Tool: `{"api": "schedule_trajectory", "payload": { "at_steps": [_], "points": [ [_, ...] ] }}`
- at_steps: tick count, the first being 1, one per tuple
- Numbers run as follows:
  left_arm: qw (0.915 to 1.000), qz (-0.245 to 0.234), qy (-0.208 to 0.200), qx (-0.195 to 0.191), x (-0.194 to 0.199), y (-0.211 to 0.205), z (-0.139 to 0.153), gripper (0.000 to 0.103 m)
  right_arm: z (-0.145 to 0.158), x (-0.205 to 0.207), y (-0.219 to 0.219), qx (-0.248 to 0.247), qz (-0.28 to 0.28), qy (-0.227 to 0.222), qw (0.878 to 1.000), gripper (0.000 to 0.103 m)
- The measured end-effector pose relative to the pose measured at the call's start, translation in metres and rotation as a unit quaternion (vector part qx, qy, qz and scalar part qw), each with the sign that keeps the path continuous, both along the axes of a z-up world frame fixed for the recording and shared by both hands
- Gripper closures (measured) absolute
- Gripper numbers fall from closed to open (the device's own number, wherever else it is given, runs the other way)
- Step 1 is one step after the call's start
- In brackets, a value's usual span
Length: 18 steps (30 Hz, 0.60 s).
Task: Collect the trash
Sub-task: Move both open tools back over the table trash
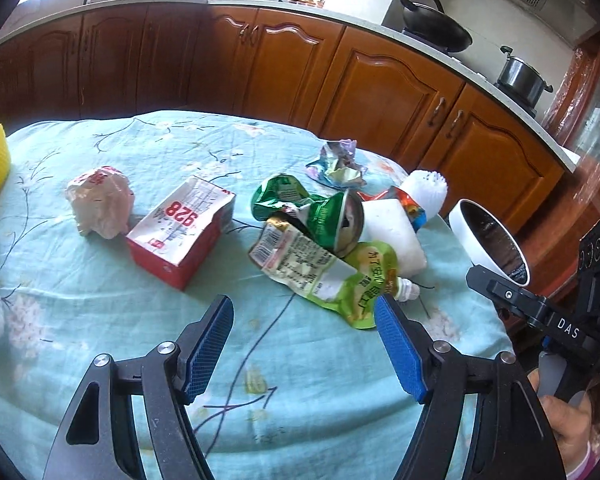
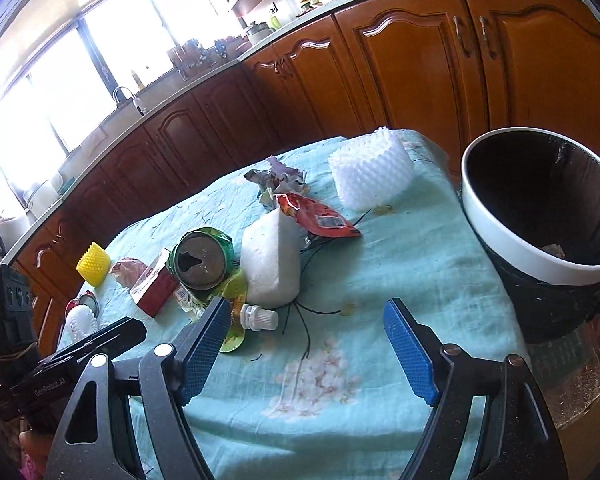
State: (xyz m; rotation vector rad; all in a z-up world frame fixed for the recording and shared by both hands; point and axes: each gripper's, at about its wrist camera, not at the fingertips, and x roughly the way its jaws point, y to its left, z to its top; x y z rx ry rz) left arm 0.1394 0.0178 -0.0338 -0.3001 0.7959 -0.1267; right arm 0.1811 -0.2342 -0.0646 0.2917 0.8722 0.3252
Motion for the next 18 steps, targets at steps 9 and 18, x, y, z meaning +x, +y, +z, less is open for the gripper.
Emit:
{"api": "schedule_trajectory", "payload": {
  "at_steps": [9, 18],
  "points": [
    [0.9995, 0.017, 0.012, 0.024, 0.012, 0.034, 0.001, 0.03, -0.013, 0.018, 0.016, 0.001, 0.016, 0.016, 1.0, 0.035],
    [0.9965, 0.015, 0.03, 0.077, 0.052, 0.049, -0.002, 0.026, -0.017, 0.038, 0.025, 0.0, 0.026, 0.023, 0.999, 0.041]
  ]
}}
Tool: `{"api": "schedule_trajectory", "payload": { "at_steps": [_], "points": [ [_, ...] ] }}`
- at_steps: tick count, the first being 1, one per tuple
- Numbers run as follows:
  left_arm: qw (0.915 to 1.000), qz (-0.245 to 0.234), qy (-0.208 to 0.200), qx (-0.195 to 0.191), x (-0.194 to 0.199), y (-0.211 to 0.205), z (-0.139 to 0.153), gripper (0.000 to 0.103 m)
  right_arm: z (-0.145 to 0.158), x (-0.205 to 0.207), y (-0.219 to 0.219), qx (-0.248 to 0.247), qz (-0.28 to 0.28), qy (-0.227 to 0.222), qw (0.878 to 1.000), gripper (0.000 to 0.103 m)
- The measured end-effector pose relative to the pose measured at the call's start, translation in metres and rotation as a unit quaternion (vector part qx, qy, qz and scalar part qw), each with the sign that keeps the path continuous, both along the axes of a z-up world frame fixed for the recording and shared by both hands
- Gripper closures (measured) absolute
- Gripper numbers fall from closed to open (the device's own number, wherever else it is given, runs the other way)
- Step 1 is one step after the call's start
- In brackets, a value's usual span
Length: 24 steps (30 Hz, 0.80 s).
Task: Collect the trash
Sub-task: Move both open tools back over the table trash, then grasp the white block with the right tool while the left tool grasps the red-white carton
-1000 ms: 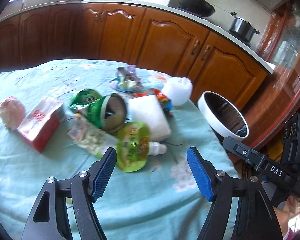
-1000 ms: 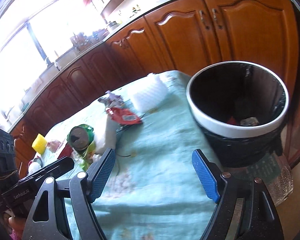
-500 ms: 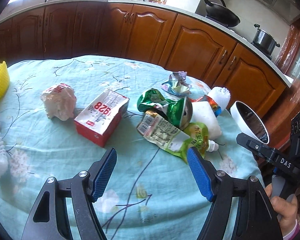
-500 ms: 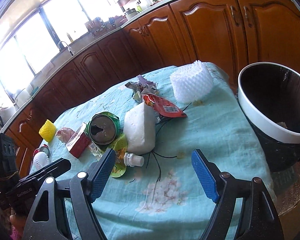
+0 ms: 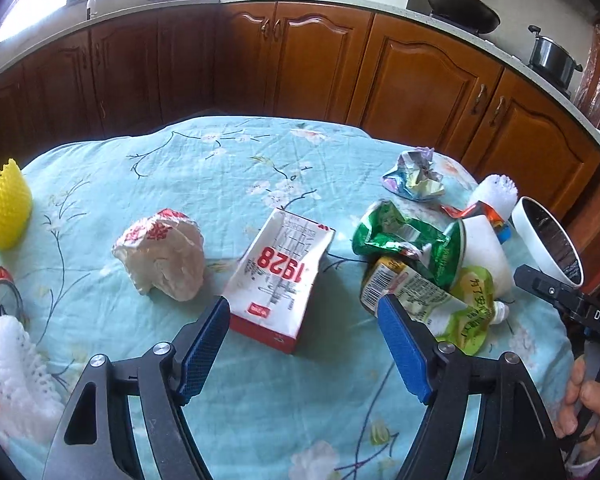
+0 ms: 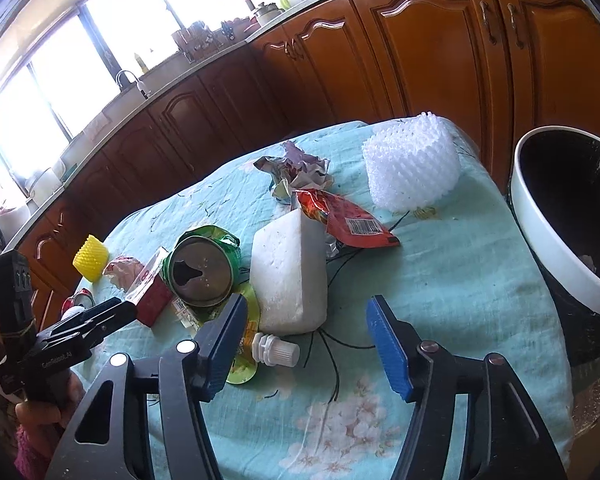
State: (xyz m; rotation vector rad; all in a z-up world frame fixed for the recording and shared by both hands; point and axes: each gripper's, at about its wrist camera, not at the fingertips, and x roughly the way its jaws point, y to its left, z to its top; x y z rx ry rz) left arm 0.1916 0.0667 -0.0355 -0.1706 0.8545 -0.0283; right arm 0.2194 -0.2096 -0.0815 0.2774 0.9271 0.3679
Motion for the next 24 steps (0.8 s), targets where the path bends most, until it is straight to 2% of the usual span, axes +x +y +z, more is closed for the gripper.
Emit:
{"api": "schedule_trajectory", "payload": {
  "at_steps": [4, 8, 9, 10, 11, 12, 17, 24],
  "points": [
    [0.9997, -0.004, 0.006, 0.023, 0.018, 0.004, -0.005, 0.024, -0.01, 0.014, 0.006, 0.006, 0.01, 0.016, 1.0, 0.043],
    [0.9994, -0.004, 0.025, 0.025, 0.032, 0.008, -0.016, 0.026, -0.024, 0.024, 0.013, 0.018, 0.019, 0.038, 0.999, 0.05],
    [0.9992, -0.006, 0.03, 0.025, 0.035, 0.008, -0.019, 0.028, -0.025, 0.025, 0.013, 0.022, 0.021, 0.039, 0.999, 0.054],
    [0.999, -0.009, 0.035, 0.026, 0.038, 0.006, -0.023, 0.032, -0.025, 0.025, 0.015, 0.021, 0.024, 0.038, 0.999, 0.067],
    [0.9988, -0.013, 0.037, 0.03, 0.038, 0.004, -0.025, 0.05, -0.023, 0.023, 0.016, 0.02, 0.027, 0.034, 0.999, 0.068],
    [0.9984, -0.017, 0.041, 0.034, 0.038, 0.0, -0.027, 0.051, -0.02, 0.022, 0.018, 0.016, 0.028, 0.03, 0.999, 0.068],
    [0.999, -0.027, 0.014, 0.032, 0.022, -0.011, -0.016, 0.052, -0.008, 0.009, 0.018, 0.002, 0.034, 0.01, 0.999, 0.072],
    [0.999, -0.038, -0.024, -0.003, -0.014, -0.023, 0.013, 0.052, 0.006, -0.007, -0.007, 0.018, 0.014, -0.004, 1.0, 0.073]
  ]
}}
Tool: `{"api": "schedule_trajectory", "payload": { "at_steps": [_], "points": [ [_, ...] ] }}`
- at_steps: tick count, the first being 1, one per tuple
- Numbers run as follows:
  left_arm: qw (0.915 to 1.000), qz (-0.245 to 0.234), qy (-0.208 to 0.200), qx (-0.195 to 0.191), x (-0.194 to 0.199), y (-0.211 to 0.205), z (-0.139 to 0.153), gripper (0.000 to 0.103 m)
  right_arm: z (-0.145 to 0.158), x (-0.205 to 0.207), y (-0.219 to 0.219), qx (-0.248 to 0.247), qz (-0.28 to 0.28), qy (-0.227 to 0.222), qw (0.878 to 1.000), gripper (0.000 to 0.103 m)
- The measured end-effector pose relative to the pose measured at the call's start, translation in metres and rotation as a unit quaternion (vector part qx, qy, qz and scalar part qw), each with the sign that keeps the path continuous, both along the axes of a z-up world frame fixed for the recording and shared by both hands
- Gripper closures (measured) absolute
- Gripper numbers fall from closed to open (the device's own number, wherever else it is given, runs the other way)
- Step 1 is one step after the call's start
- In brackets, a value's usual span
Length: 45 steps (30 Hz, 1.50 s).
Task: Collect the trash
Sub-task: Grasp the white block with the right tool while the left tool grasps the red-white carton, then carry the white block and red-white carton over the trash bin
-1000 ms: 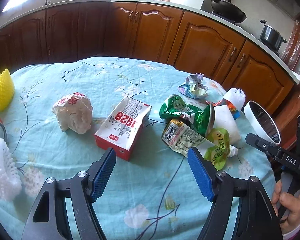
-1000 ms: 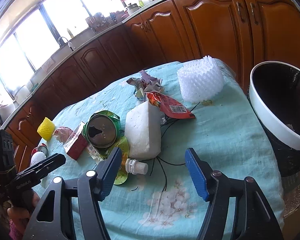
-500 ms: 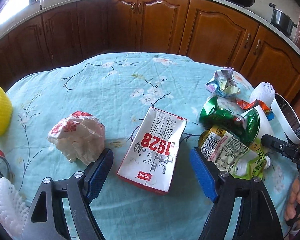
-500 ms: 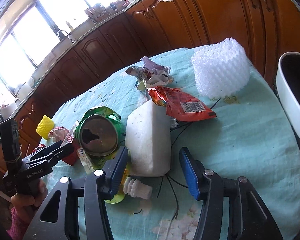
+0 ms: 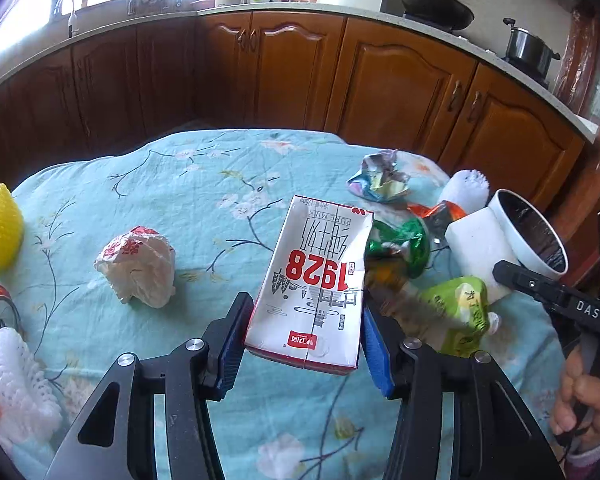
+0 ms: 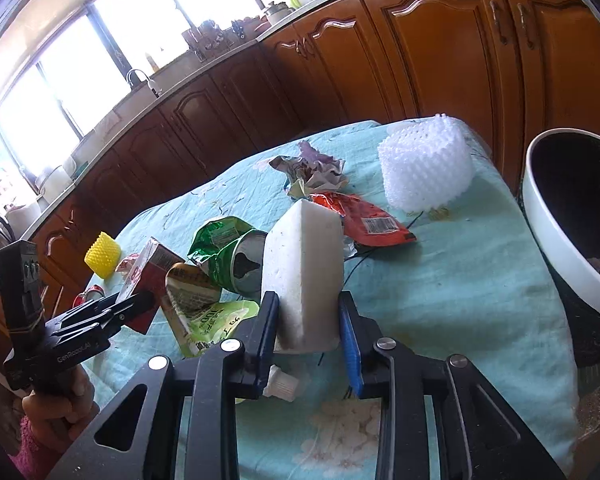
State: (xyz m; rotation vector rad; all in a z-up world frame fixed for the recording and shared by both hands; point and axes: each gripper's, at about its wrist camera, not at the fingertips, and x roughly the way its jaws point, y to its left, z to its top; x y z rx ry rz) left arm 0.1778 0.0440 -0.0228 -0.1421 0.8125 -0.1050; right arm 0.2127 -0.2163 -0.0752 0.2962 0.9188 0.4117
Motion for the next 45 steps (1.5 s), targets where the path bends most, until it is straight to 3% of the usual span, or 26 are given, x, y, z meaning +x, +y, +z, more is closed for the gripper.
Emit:
{"api": "schedule_trajectory", "payload": {
  "at_steps": [5, 15, 30, 45],
  "points": [
    [0.9995, -0.017, -0.023, -0.013, -0.016, -0.017, 0.015, 0.052, 0.013, -0.013, -0.021, 0.007, -0.019, -0.016, 1.0, 0.073],
    [0.9959, -0.084, -0.028, -0.019, -0.019, -0.072, 0.026, 0.052, 0.024, -0.032, -0.063, 0.001, -0.061, -0.03, 0.998, 0.073],
    [0.9873, -0.157, -0.012, -0.02, 0.016, -0.163, 0.019, 0.052, 0.03, -0.053, -0.152, -0.017, -0.146, -0.036, 0.988, 0.073],
    [0.981, -0.192, 0.013, -0.023, 0.076, -0.231, 0.01, 0.052, 0.027, -0.045, -0.2, -0.041, -0.19, -0.034, 0.98, 0.073]
  ]
}}
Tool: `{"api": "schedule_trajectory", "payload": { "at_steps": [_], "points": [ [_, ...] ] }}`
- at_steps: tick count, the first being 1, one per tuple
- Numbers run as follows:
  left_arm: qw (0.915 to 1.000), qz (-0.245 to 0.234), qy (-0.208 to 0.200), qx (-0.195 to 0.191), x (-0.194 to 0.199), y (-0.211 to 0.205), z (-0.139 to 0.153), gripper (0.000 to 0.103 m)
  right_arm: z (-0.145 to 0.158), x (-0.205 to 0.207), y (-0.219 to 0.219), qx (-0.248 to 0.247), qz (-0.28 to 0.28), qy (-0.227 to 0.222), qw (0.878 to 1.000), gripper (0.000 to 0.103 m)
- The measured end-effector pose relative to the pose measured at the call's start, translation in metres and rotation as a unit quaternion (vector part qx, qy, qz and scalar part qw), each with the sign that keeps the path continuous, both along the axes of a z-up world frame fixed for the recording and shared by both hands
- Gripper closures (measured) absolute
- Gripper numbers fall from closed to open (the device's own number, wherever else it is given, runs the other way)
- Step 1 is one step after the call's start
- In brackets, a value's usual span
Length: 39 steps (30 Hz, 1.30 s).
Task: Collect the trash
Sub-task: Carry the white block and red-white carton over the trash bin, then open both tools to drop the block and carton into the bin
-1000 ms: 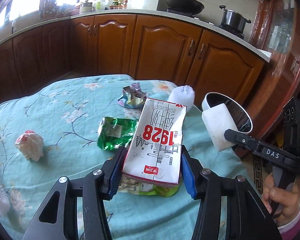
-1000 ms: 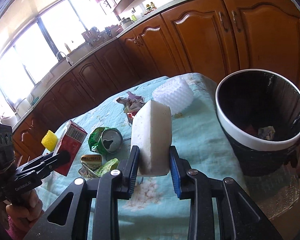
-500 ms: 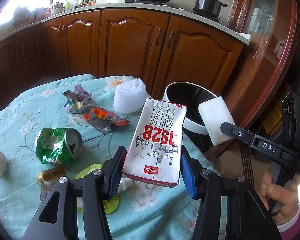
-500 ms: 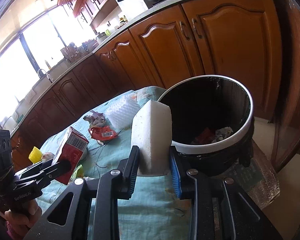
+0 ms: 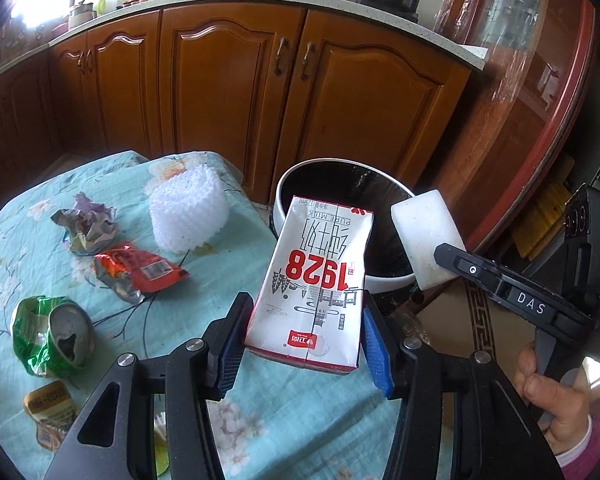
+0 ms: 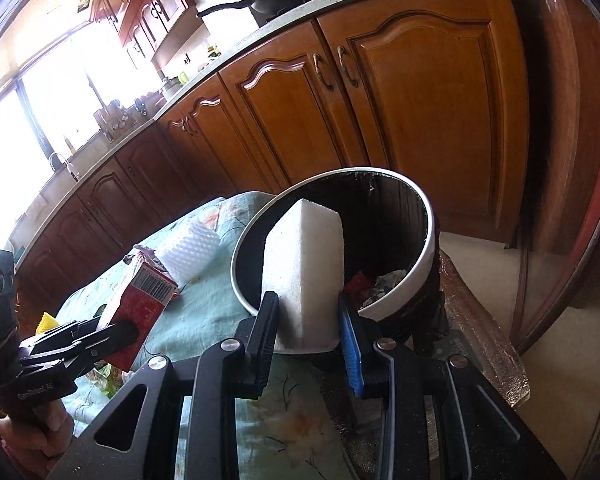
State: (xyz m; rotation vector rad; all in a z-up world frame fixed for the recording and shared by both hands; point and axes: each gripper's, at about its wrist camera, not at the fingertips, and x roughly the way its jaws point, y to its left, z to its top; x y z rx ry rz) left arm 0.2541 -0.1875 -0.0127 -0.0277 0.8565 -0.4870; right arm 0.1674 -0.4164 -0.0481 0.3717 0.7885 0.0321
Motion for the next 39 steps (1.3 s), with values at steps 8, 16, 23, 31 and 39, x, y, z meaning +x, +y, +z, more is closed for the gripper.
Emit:
{"api": "schedule_trajectory", "payload": {
  "at_steps": [8, 16, 23, 31, 39],
  "points": [
    [0.9999, -0.007, 0.006, 0.007, 0.039, -0.037, -0.005, 0.052, 0.0, 0.016, -0.015, -0.013, -0.01, 0.005, 1.0, 0.072],
    [0.9997, -0.012, 0.01, 0.019, 0.065, -0.063, -0.013, 0.052, -0.002, 0.037, -0.025, -0.028, -0.008, 0.014, 0.999, 0.072],
    [0.9994, -0.014, 0.017, 0.027, 0.084, -0.079, -0.023, 0.052, -0.005, 0.053, -0.036, -0.036, -0.008, 0.025, 0.999, 0.072],
    [0.9993, -0.013, 0.025, 0.025, 0.096, -0.088, -0.029, 0.049, -0.012, 0.064, -0.04, -0.04, -0.008, 0.035, 0.999, 0.067],
    [0.9998, -0.006, 0.014, 0.012, 0.078, -0.07, -0.024, 0.033, -0.014, 0.061, -0.045, -0.011, -0.017, 0.031, 0.999, 0.041]
  ]
}}
